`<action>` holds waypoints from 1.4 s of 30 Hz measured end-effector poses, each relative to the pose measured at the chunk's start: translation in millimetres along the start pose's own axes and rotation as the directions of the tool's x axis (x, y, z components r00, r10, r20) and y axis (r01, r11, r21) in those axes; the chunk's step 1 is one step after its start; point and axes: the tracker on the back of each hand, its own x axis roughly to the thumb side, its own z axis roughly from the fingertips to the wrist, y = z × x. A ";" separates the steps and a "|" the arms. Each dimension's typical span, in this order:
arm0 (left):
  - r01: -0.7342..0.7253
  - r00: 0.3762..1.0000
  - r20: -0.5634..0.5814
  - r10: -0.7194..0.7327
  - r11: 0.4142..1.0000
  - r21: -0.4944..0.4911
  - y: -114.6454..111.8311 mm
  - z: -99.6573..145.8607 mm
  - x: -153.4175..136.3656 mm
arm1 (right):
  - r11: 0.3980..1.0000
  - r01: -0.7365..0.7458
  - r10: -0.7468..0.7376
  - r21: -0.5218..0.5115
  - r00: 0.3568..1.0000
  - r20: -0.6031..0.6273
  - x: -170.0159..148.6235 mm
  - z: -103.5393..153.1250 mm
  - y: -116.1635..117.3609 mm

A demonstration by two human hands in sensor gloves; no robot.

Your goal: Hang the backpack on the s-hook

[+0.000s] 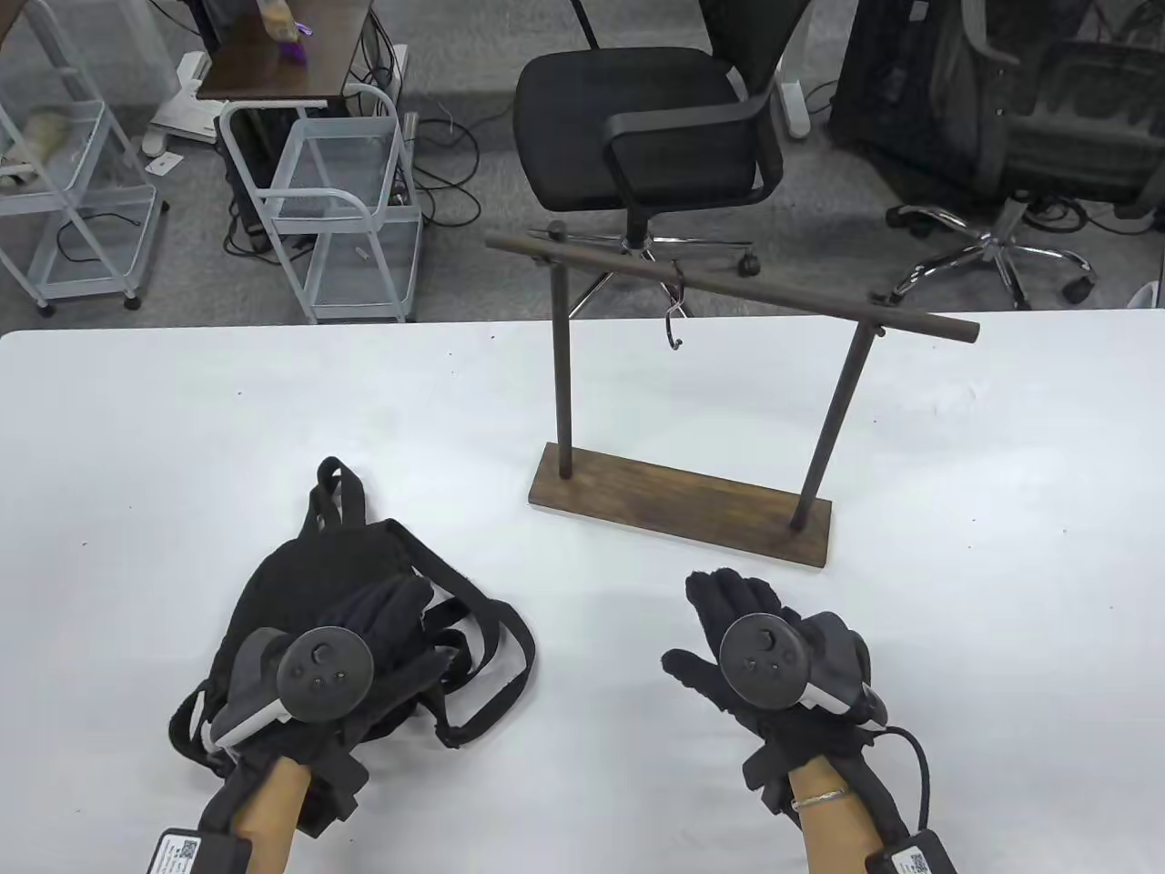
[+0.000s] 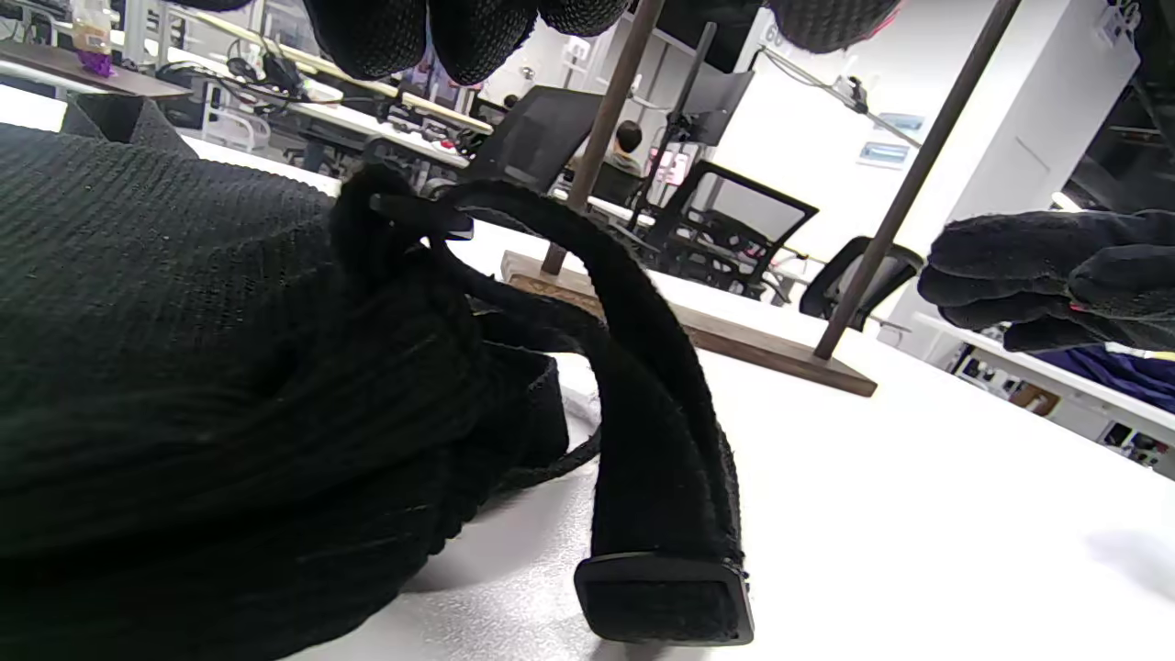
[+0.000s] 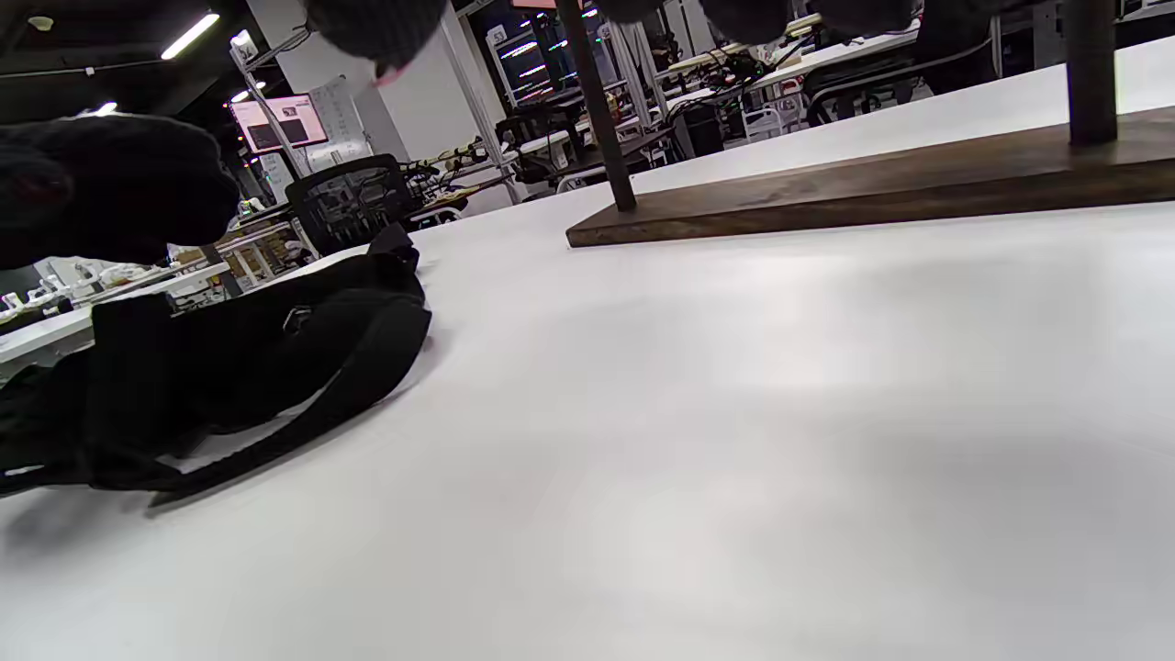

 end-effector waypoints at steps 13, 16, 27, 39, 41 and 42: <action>0.243 0.835 -0.497 -0.236 0.969 -0.051 3.5 4.5 -53.2 | 1.000 -0.004 0.004 0.007 1.000 0.004 1.3 -1.2 0.9; 0.178 0.713 -0.646 -0.274 0.961 -0.211 -2.9 13.5 -88.1 | 1.000 -0.011 0.011 -0.002 1.000 0.004 1.5 -1.0 0.8; -0.088 0.632 -0.747 -0.208 0.938 -0.336 -16.3 30.2 -126.9 | 0.999 -0.005 0.005 0.045 1.000 0.003 2.0 -6.8 9.2; -0.136 0.887 -0.413 0.207 0.971 0.195 28.9 23.4 -82.2 | 0.998 0.067 -0.068 0.015 0.997 0.035 6.7 -6.3 8.0; -0.177 0.926 -0.272 0.262 0.937 0.300 31.0 19.7 -63.3 | 0.994 0.110 -0.110 -0.006 0.993 0.048 9.3 -5.7 7.0; -0.184 0.942 -0.208 0.262 0.926 0.331 31.8 17.3 -52.0 | 0.990 0.140 -0.139 -0.023 0.989 0.056 11.0 -5.4 6.3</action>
